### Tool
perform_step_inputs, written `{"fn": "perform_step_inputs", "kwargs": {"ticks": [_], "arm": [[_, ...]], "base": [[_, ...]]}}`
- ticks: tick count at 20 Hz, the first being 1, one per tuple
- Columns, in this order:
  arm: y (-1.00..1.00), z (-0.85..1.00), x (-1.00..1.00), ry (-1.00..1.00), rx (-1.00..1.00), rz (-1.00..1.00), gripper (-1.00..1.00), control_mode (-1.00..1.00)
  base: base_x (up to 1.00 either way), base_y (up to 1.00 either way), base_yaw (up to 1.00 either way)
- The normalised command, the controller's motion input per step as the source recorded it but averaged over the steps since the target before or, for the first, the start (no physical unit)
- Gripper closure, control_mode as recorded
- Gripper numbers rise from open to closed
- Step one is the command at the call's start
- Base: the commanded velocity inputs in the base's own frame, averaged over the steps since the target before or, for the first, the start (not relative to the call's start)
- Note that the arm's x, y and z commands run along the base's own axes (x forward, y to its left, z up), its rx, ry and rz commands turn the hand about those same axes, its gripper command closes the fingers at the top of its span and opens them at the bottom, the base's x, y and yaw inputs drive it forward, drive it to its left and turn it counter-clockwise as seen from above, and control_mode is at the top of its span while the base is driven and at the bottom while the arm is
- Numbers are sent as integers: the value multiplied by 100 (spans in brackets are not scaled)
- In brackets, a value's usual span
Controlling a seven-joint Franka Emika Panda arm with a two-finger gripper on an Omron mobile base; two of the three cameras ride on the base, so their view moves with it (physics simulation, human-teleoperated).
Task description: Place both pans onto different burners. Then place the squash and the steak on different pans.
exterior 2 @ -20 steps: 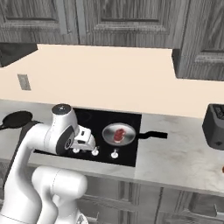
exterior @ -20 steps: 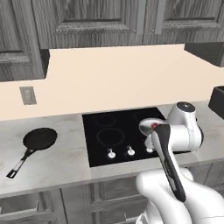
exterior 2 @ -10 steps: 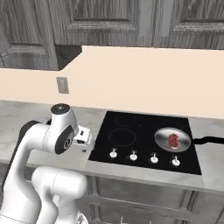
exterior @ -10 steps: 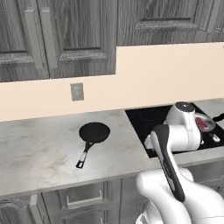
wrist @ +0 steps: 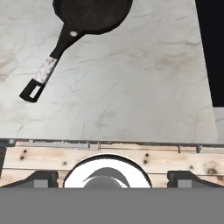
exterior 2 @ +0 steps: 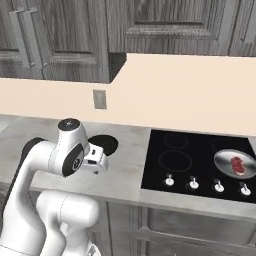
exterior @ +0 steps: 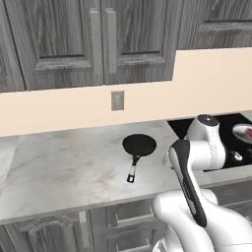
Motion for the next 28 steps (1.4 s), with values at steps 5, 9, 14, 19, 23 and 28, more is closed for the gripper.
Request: {"fn": "perform_step_inputs", "kwargs": {"ticks": [5, 9, 14, 19, 23, 28], "arm": [[0, 0, 0, 0, 0, 0, -100, 100], [0, 0, 0, 0, 0, 0, -100, 100], [0, 0, 0, 0, 0, 0, -100, 100], [33, 0, 26, 0, 0, 0, -100, -100], [28, -7, 49, 0, 0, -4, -100, -100], [3, -24, 43, 0, 0, -6, -100, -100]], "base": [[0, 61, 0], [0, 43, 0], [3, 34, 0], [0, 0, 0], [0, 0, 0], [0, 0, 0]]}}
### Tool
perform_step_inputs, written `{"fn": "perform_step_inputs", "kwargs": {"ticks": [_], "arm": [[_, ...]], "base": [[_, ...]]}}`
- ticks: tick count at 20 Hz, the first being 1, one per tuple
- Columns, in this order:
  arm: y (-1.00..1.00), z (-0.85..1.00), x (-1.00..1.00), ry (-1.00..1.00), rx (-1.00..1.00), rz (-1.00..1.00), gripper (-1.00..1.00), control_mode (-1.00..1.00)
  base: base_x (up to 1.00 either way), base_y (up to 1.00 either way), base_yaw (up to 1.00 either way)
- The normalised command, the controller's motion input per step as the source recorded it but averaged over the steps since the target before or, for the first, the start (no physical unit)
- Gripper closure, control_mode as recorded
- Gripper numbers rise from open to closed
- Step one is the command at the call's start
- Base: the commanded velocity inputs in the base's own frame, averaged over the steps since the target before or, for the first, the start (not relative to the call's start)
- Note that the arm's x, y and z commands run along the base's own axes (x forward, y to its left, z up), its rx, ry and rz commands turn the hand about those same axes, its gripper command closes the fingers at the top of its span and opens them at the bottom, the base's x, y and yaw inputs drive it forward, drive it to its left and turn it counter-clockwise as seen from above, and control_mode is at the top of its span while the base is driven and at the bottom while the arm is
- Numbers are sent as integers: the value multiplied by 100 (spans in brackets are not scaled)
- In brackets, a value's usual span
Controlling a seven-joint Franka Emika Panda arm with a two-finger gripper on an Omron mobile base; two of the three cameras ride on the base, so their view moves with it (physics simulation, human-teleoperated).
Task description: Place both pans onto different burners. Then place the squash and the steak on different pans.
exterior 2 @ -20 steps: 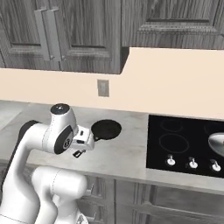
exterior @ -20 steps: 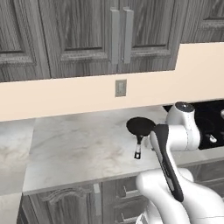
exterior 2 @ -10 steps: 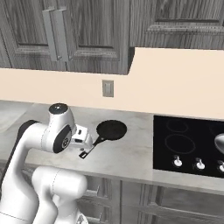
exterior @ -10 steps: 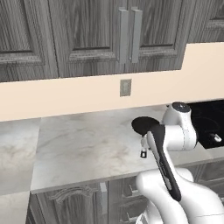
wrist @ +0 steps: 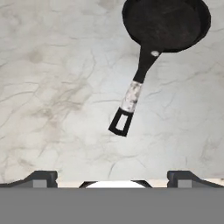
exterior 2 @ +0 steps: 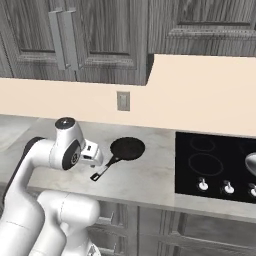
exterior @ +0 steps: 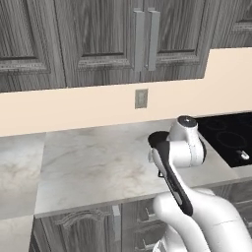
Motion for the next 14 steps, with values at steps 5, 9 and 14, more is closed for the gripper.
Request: {"fn": "perform_step_inputs", "kwargs": {"ticks": [5, 9, 14], "arm": [[0, -27, 26, 0, 0, -14, -100, -100], [0, -25, 20, 0, 0, -14, -100, -100], [-3, -27, 17, 0, 0, -7, -100, -100]], "base": [[0, 0, 0], [0, 0, 0], [0, 0, 0]]}}
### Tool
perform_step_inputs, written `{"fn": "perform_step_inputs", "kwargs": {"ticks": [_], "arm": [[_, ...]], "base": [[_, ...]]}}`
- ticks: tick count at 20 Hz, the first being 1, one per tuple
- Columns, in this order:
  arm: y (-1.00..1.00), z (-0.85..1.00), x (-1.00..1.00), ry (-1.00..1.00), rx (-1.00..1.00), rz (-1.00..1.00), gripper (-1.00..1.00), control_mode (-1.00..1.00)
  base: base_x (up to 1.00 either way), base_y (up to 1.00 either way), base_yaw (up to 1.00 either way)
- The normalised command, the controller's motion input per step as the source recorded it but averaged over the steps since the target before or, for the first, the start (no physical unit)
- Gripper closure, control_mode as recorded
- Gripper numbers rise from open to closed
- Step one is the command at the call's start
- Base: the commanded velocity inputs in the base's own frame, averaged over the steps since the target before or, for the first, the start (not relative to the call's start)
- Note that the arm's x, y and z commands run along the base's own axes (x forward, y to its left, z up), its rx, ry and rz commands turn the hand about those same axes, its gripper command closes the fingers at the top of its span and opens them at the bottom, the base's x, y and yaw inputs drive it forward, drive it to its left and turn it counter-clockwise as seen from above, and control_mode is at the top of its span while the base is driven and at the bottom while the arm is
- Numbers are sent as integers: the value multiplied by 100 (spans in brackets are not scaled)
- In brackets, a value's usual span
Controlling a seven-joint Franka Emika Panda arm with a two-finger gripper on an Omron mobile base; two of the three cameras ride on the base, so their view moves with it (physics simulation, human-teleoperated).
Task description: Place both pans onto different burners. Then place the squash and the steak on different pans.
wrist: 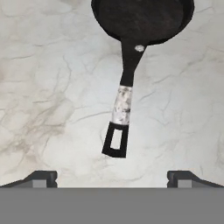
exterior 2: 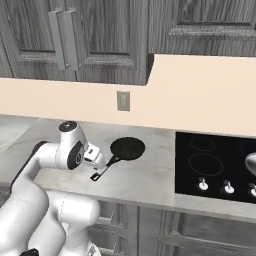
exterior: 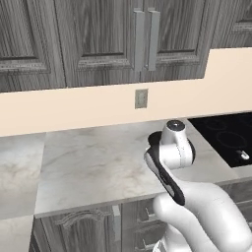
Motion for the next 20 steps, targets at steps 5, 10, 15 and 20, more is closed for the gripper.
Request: {"fn": "perform_step_inputs", "kwargs": {"ticks": [5, 10, 15, 20], "arm": [[-10, -27, 17, 0, 0, 0, -100, -100], [-12, -26, 12, 0, 0, 0, -100, -100], [-5, -35, 15, 0, 0, 0, -100, -100], [-1, -38, 24, 0, 0, 0, -100, -100]], "base": [[0, 0, 0], [0, 0, 0], [0, 0, 0], [0, 0, 0]]}}
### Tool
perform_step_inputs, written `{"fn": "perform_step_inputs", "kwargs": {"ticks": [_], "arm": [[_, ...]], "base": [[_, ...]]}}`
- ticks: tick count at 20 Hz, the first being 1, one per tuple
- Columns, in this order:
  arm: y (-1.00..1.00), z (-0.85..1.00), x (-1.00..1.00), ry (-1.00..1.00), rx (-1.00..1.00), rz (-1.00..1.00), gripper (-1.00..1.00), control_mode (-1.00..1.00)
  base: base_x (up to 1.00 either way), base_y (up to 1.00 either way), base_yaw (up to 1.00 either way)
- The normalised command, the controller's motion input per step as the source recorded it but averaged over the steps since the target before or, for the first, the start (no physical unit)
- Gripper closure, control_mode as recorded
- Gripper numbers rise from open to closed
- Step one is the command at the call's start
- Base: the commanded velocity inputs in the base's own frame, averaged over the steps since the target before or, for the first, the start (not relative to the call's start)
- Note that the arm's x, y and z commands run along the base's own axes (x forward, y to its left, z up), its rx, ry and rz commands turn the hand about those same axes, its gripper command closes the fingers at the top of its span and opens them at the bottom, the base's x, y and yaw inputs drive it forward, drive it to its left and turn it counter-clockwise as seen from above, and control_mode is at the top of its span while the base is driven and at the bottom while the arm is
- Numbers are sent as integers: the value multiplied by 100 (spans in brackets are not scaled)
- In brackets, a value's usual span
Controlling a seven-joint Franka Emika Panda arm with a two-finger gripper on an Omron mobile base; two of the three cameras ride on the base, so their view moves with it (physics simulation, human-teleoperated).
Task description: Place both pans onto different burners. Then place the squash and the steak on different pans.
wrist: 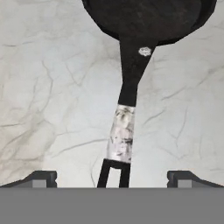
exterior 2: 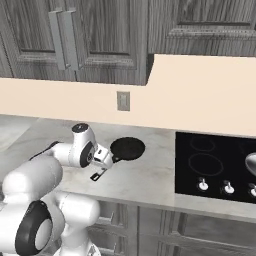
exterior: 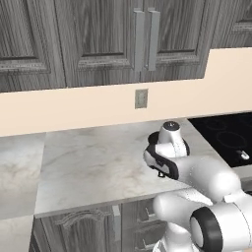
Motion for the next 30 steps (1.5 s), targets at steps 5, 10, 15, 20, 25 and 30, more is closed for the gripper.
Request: {"fn": "perform_step_inputs", "kwargs": {"ticks": [5, 10, 15, 20, 25, 30], "arm": [[-9, -32, 26, 0, 0, -1, -100, -100], [-20, -33, 18, 0, 0, 0, -100, -100], [-7, -32, 13, 0, 0, 0, -100, -100], [0, -19, 17, 0, 0, 0, -100, -100], [0, -19, 12, 0, 0, 0, -100, -100], [0, -10, 0, 0, 0, 0, 100, -100]], "base": [[0, 0, 0], [0, 0, 0], [0, 0, 0], [0, 0, 0], [0, 0, 0], [0, 0, 0]]}}
